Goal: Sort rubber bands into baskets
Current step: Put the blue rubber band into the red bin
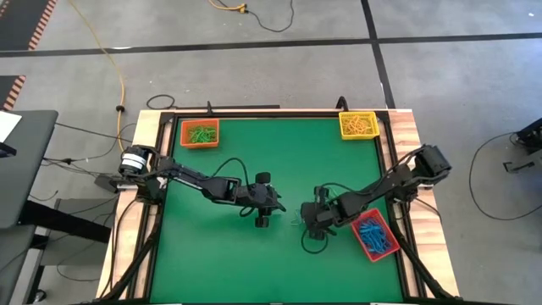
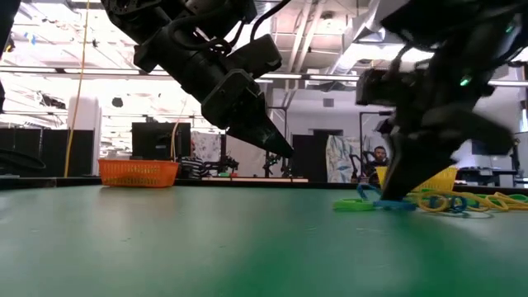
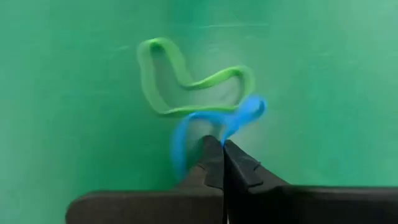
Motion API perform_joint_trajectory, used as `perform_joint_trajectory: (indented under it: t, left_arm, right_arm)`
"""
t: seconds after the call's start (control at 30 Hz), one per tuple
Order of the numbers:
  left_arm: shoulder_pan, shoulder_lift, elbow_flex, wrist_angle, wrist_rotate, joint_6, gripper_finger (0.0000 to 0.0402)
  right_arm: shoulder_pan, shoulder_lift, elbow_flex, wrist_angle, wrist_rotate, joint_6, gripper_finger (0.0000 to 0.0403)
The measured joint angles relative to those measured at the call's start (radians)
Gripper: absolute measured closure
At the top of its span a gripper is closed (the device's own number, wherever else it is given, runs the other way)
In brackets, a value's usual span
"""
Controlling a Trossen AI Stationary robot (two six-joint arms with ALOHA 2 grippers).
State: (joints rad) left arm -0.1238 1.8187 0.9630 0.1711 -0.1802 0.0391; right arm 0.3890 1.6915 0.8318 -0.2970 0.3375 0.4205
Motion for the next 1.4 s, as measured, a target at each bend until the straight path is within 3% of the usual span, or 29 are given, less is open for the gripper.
perform_joint_trajectory:
  t: [0.1,0.27,0.47,0.67,0.93,1.2,1.4]
  left_arm:
    - [0.000,0.000,0.000,0.000,0.000,0.001,0.0248]
    - [0.000,0.000,0.000,-0.002,0.000,0.001,0.0248]
    - [0.000,0.000,0.000,-0.004,0.000,0.001,0.0248]
    - [0.000,0.000,0.000,-0.006,0.000,0.001,0.0248]
    - [0.000,0.000,0.000,-0.004,0.000,0.002,0.0248]
    - [0.000,0.000,0.000,0.000,0.000,0.005,0.0248]
    - [0.000,0.000,0.000,0.000,0.000,0.005,0.0248]
  right_arm:
    - [0.005,-0.049,-0.002,-0.025,-0.002,-0.004,0.0386]
    - [0.029,-0.160,-0.001,-0.072,0.095,-0.008,0.0390]
    - [0.076,-0.325,-0.001,-0.202,0.087,0.038,0.0392]
    - [0.140,-0.491,-0.001,-0.460,-0.018,0.217,0.0392]
    - [0.265,-0.602,-0.001,-0.862,-0.244,0.626,0.0392]
    - [0.383,-0.582,-0.001,-0.872,-0.387,0.826,0.0384]
    - [0.430,-0.554,-0.001,-0.871,-0.373,0.891,0.0383]
